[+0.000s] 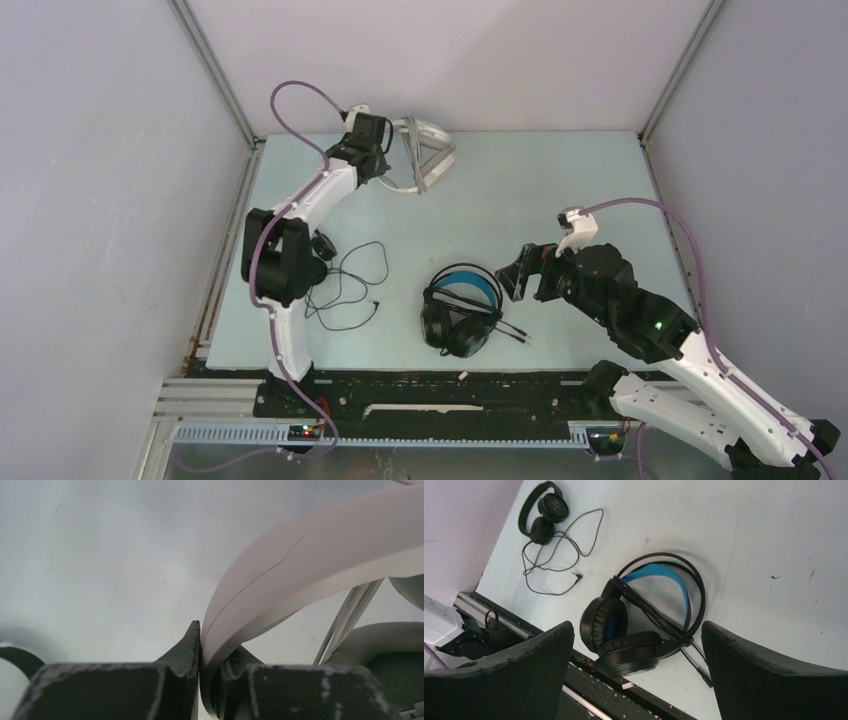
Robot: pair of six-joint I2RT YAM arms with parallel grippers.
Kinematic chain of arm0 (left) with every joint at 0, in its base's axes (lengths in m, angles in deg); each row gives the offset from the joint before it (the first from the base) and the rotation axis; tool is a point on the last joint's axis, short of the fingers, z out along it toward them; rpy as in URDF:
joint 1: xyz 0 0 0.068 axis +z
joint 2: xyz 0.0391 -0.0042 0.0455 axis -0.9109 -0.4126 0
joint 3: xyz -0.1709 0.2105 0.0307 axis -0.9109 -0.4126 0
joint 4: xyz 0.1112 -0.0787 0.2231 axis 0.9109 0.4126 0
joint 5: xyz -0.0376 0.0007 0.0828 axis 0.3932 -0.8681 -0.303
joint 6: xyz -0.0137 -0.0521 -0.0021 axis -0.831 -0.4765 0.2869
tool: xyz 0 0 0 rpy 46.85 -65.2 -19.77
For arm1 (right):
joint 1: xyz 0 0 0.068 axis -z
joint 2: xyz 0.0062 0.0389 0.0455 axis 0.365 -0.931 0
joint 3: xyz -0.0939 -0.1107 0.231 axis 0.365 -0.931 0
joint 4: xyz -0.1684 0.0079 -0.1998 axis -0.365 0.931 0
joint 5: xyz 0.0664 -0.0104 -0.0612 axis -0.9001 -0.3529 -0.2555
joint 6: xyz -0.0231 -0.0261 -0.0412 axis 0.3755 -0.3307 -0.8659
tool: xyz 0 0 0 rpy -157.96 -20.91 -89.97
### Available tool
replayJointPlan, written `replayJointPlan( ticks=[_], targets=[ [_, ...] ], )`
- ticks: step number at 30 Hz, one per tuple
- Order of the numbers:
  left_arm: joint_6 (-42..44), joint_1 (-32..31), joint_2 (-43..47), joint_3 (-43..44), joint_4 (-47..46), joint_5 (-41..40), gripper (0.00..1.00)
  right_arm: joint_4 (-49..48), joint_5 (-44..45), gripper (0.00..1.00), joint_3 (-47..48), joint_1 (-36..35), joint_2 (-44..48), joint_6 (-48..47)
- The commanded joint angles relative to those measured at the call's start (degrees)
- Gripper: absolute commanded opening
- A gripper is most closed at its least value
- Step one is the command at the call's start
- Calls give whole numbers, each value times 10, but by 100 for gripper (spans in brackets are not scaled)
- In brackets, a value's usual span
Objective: Wrap the headphones
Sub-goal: Place the headphones at the corner of the board.
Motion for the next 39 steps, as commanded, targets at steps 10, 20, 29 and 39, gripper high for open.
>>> replayJointPlan(
  ticks=[10, 20, 29, 39],
  targets=[
    [-56, 138, -77, 120, -13, 43, 0, -43, 0, 100, -7, -8, -20, 19],
    [-58, 217, -84, 90, -4, 53, 2, -59, 4, 99, -7, -9, -18, 3],
    [-95, 227, -125, 111, 20, 34, 6, -90, 12, 100, -8, -13, -5, -20],
    [-96, 231, -152, 132, 32, 36, 14, -74, 22, 100, -10, -14, 21, -37]
  ],
)
